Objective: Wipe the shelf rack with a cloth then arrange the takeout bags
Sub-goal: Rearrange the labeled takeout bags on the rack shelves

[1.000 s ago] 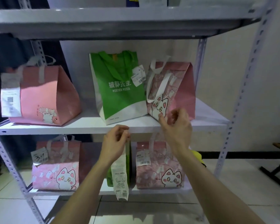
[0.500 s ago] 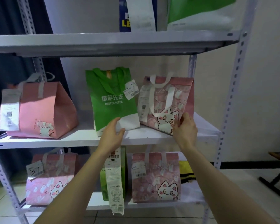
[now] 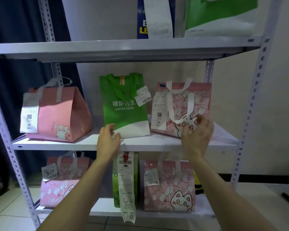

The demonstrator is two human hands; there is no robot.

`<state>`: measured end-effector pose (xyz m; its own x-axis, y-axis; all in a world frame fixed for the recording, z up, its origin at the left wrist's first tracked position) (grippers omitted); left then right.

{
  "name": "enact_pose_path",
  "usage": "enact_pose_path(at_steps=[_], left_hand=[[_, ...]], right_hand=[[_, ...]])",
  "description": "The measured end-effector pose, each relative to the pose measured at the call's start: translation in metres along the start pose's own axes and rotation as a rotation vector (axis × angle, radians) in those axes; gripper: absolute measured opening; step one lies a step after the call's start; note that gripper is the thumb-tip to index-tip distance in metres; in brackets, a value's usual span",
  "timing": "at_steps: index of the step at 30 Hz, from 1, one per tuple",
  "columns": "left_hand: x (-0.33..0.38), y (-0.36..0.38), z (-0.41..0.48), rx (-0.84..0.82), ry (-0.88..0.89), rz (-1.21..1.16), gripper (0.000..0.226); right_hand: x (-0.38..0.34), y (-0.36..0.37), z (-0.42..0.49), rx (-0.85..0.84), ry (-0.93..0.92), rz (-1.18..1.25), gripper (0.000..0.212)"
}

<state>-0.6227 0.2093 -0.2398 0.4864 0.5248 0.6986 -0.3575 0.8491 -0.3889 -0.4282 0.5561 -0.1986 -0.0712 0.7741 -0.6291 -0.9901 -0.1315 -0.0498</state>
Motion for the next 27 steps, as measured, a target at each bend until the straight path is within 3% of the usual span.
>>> enact_pose_path(at_steps=[2, 5, 9, 12, 14, 18, 27], left_hand=[[-0.004, -0.017, 0.004, 0.105, -0.002, 0.015, 0.039], [-0.01, -0.031, 0.012, 0.173, -0.019, 0.011, 0.044], [-0.024, -0.019, 0.03, 0.03, -0.119, -0.049, 0.051], [-0.036, -0.013, 0.04, -0.05, -0.153, -0.014, 0.043], [-0.043, -0.019, 0.045, -0.029, -0.162, -0.016, 0.037], [-0.06, -0.038, 0.047, 0.056, -0.178, -0.013, 0.028], [-0.055, -0.057, 0.032, 0.051, -0.085, -0.031, 0.019]], right_hand=[[-0.032, 0.031, -0.015, -0.186, -0.121, 0.109, 0.02], [-0.055, 0.091, -0.045, -0.554, -0.032, 0.191, 0.023], [-0.065, 0.137, -0.062, -0.702, 0.117, 0.147, 0.045], [-0.062, 0.163, -0.07, -0.799, 0.262, 0.158, 0.052], [-0.06, 0.173, -0.075, -0.813, 0.296, 0.163, 0.053], [-0.069, 0.17, -0.08, -0.731, 0.179, 0.134, 0.06], [-0.091, 0.166, -0.093, -0.733, -0.012, 0.032, 0.038]])
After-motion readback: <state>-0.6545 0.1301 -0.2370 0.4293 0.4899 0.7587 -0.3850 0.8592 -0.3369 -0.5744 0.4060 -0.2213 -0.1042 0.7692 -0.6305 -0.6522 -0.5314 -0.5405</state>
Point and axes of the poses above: each hand's wrist, its own z-axis towards the middle knuckle, its own y-axis out of the palm, x = y × z, the point moved 10 cm from there along z, towards the middle knuckle, and after that the axes turned 4 degrees about x, right-handed, at the moved point
